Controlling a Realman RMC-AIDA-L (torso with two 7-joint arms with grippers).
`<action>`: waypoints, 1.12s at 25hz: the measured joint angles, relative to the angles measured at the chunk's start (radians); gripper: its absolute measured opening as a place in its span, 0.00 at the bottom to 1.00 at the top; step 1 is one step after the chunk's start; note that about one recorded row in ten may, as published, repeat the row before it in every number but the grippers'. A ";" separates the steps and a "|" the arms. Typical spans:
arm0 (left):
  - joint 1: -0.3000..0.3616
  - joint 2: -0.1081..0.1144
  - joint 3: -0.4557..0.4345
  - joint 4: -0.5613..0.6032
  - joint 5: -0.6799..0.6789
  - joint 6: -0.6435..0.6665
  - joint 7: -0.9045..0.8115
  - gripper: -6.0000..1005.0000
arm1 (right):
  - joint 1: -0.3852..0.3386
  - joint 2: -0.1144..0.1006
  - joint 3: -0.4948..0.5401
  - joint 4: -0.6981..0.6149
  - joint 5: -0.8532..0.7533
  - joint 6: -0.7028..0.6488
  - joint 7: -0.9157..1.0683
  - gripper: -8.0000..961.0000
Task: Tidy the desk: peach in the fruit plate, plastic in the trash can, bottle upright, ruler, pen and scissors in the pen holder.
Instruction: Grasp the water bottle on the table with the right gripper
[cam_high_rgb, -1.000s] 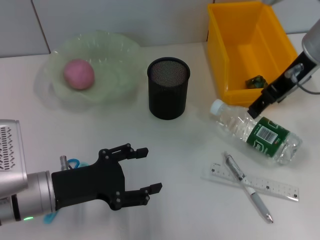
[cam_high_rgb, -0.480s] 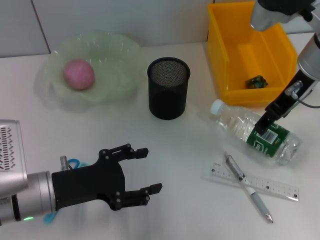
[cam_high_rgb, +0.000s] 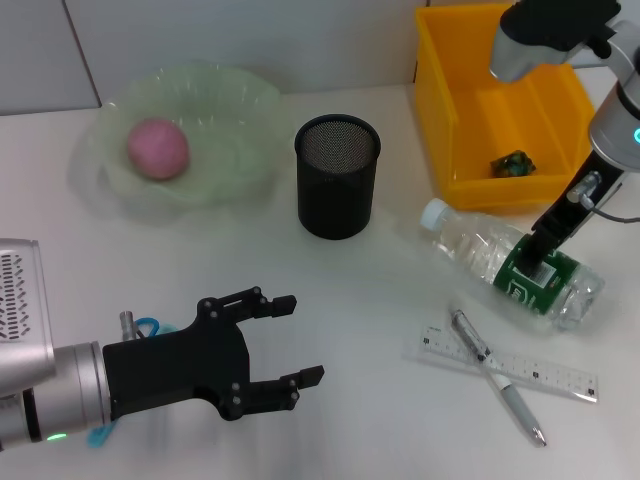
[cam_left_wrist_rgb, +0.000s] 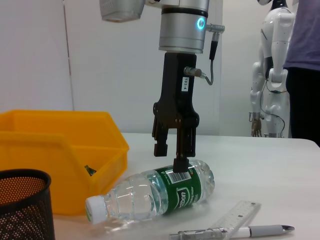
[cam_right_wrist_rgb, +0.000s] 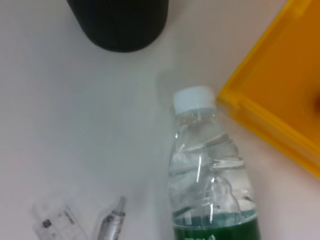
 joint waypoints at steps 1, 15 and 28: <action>0.000 0.000 0.000 0.000 0.000 0.000 0.000 0.79 | -0.003 -0.002 -0.010 0.000 0.000 0.004 0.000 0.83; 0.000 0.000 0.000 0.000 0.000 0.000 0.000 0.79 | -0.011 0.005 -0.030 0.089 0.000 0.084 0.013 0.83; -0.009 0.000 0.005 0.000 0.000 0.001 -0.001 0.79 | -0.002 0.012 -0.035 0.166 0.000 0.158 0.021 0.83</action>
